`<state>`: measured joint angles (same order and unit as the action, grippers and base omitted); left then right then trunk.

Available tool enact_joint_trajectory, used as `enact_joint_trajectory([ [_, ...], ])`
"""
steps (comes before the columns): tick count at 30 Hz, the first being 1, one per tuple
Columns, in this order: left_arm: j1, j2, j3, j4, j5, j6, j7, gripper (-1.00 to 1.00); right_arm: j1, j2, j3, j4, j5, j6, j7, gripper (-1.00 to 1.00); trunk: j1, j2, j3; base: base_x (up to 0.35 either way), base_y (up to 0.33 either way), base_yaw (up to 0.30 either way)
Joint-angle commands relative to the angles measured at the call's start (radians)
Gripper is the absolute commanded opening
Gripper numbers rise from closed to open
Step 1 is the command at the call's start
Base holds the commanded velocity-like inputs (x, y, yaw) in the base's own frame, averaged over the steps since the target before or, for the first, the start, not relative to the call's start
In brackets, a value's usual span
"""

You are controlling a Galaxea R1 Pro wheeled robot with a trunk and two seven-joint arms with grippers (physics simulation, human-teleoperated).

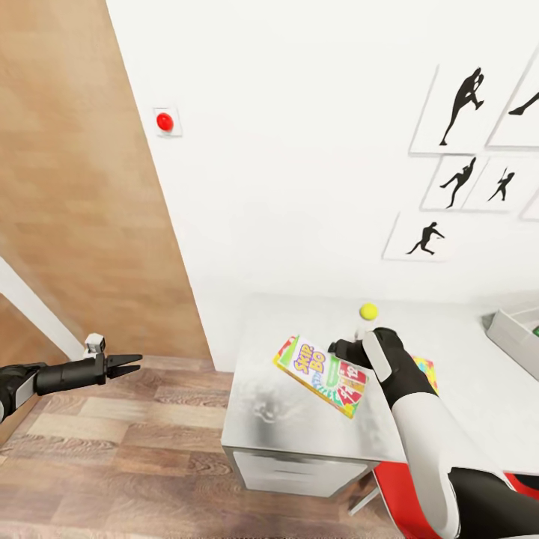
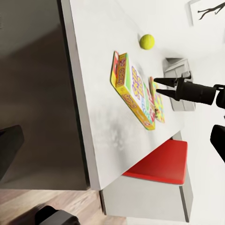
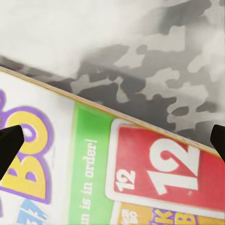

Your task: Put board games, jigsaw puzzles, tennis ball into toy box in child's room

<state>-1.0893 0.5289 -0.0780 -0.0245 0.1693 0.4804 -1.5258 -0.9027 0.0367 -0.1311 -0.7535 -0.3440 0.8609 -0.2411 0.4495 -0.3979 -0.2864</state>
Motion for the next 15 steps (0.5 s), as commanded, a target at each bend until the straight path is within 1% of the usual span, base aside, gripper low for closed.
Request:
enact_joint_trajectory([
  [1, -0.001, 0.0, -0.009, 0.0, 0.007, 0.01, -0.004, 1.0, -0.001, 0.001, -0.003, -0.001, -0.011, 0.003, -0.009, 1.0, 0.001, -0.002, -0.004, 0.0, 0.0, 0.0],
  [8, 0.0, 0.0, -0.009, 0.0, 0.007, 0.01, -0.004, 1.0, -0.001, 0.0, 0.0, -0.001, -0.01, 0.003, -0.009, 1.0, 0.001, -0.002, -0.015, 0.0, 0.0, 0.0],
  [15, -0.001, 0.0, -0.008, 0.0, 0.007, 0.01, -0.004, 1.0, 0.0, 0.0, 0.001, -0.001, -0.009, 0.003, -0.009, 1.0, 0.001, -0.002, -0.017, 0.0, 0.022, 0.0],
])
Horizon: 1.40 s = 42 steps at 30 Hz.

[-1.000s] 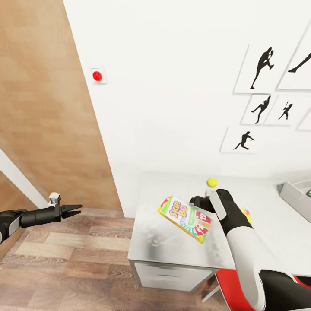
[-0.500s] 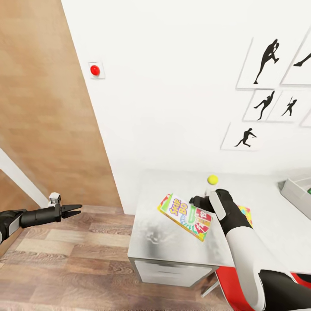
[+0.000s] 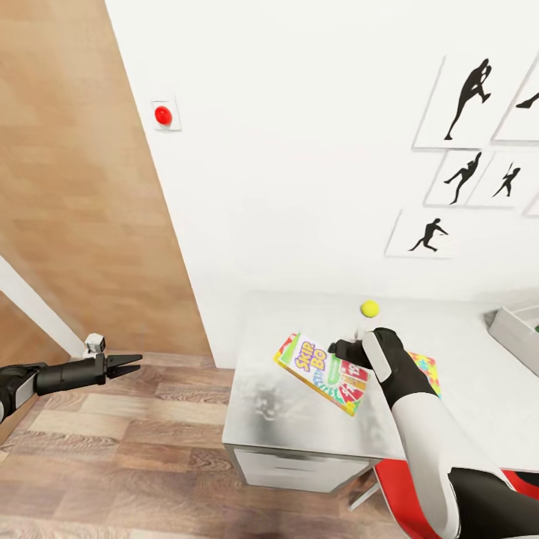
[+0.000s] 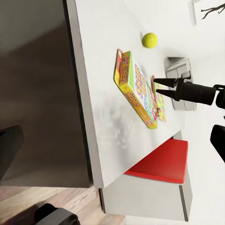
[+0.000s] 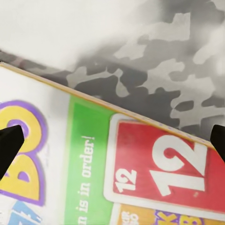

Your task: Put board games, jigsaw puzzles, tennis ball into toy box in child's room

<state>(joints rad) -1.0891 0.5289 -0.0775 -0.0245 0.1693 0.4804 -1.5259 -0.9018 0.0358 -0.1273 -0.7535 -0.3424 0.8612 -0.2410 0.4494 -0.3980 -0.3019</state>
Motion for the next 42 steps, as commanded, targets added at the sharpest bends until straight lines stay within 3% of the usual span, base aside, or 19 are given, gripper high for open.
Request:
enact_joint_trajectory([
  [1, -0.001, 0.0, -0.008, 0.0, 0.007, 0.01, -0.004, 1.0, -0.001, 0.001, -0.003, -0.001, -0.011, 0.003, -0.009, 1.0, 0.001, -0.002, -0.002, 0.0, 0.051, 0.0],
  [32, -0.001, 0.0, -0.009, -0.002, 0.007, 0.009, -0.004, 1.0, -0.001, -0.002, -0.003, -0.001, -0.009, 0.004, -0.005, 1.0, 0.001, -0.002, -0.002, -0.041, 0.042, 0.0],
  [42, -0.001, 0.0, -0.009, -0.002, 0.007, 0.009, -0.003, 1.0, -0.001, -0.003, -0.003, -0.001, -0.01, 0.004, -0.004, 1.0, 0.001, -0.002, -0.002, 0.107, 0.027, 0.0],
])
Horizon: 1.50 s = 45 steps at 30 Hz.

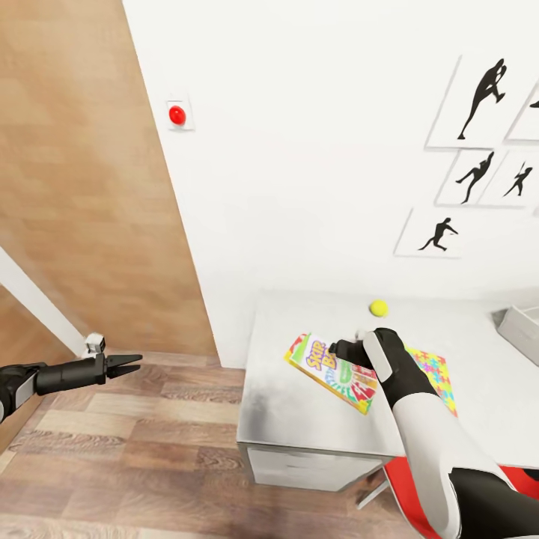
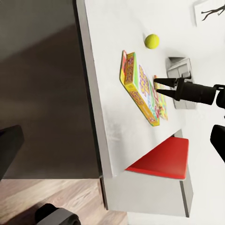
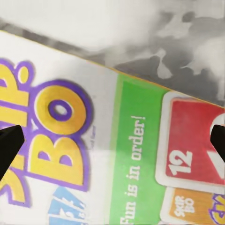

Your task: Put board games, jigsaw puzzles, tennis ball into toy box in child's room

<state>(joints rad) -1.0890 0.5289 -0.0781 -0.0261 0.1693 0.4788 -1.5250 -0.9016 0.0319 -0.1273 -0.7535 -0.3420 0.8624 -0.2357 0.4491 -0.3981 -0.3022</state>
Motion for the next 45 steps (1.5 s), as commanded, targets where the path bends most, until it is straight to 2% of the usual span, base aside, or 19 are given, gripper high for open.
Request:
enact_joint_trajectory([
  [1, -0.001, 0.0, -0.009, 0.0, 0.007, 0.01, -0.004, 1.0, -0.001, 0.001, -0.003, -0.001, -0.011, 0.003, -0.009, 1.0, 0.001, -0.002, -0.002, 0.205, -0.025, 0.0],
  [31, -0.001, -0.001, -0.009, 0.0, 0.007, 0.01, -0.004, 1.0, -0.002, 0.0, -0.005, -0.002, -0.011, 0.003, -0.008, 1.0, 0.001, -0.002, -0.002, 0.031, -0.004, 0.0],
  [45, -0.001, -0.002, -0.008, -0.001, 0.007, 0.01, -0.004, 1.0, -0.001, 0.0, -0.005, -0.002, -0.011, 0.003, -0.008, 1.0, 0.001, -0.002, -0.012, 0.017, -0.014, 0.0],
])
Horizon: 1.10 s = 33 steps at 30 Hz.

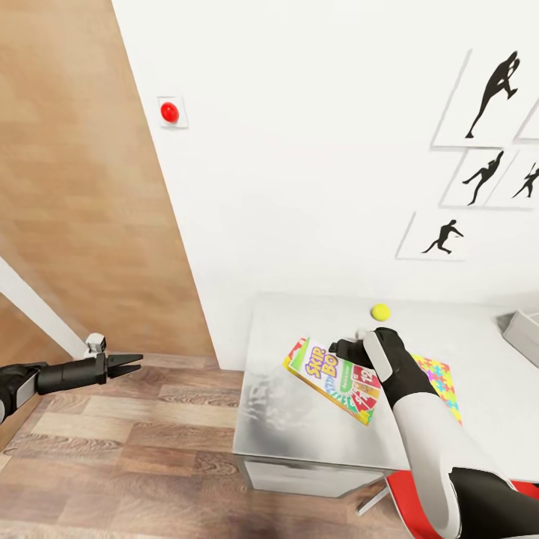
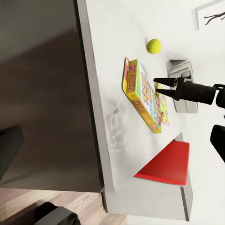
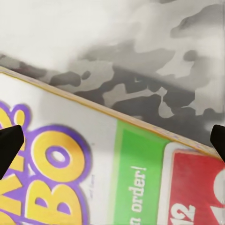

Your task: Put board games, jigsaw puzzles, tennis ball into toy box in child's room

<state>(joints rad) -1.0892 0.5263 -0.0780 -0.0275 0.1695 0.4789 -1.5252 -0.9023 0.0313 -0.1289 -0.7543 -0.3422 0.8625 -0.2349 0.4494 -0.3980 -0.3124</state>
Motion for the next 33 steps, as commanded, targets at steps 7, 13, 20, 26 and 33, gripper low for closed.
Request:
enact_joint_trajectory([
  [7, -0.001, 0.0, -0.009, 0.0, 0.007, 0.01, -0.003, 1.0, -0.001, 0.001, -0.004, -0.001, -0.011, 0.003, -0.009, 1.0, 0.001, -0.002, -0.008, 0.027, -0.008, 0.0],
  [13, -0.001, -0.001, -0.009, 0.0, 0.007, 0.01, -0.004, 1.0, -0.001, 0.001, -0.004, -0.001, -0.01, 0.003, -0.009, 1.0, 0.001, -0.002, -0.014, 0.033, -0.001, 0.0],
  [20, -0.001, -0.001, -0.009, 0.0, 0.007, 0.01, -0.004, 1.0, -0.001, 0.001, -0.005, -0.001, -0.009, 0.003, -0.009, 1.0, 0.001, -0.002, -0.02, 0.004, 0.0, 0.0],
  [26, -0.001, -0.002, -0.009, 0.0, 0.007, 0.01, -0.004, 1.0, -0.001, 0.001, -0.005, -0.001, -0.009, 0.003, -0.008, 1.0, 0.001, -0.002, -0.029, 0.0, 0.0, 0.0],
  [33, 0.0, -0.002, -0.008, 0.0, 0.007, 0.01, -0.004, 1.0, -0.001, 0.001, -0.005, 0.0, -0.009, 0.003, -0.008, 1.0, 0.001, -0.002, -0.036, -0.04, 0.017, 0.0],
])
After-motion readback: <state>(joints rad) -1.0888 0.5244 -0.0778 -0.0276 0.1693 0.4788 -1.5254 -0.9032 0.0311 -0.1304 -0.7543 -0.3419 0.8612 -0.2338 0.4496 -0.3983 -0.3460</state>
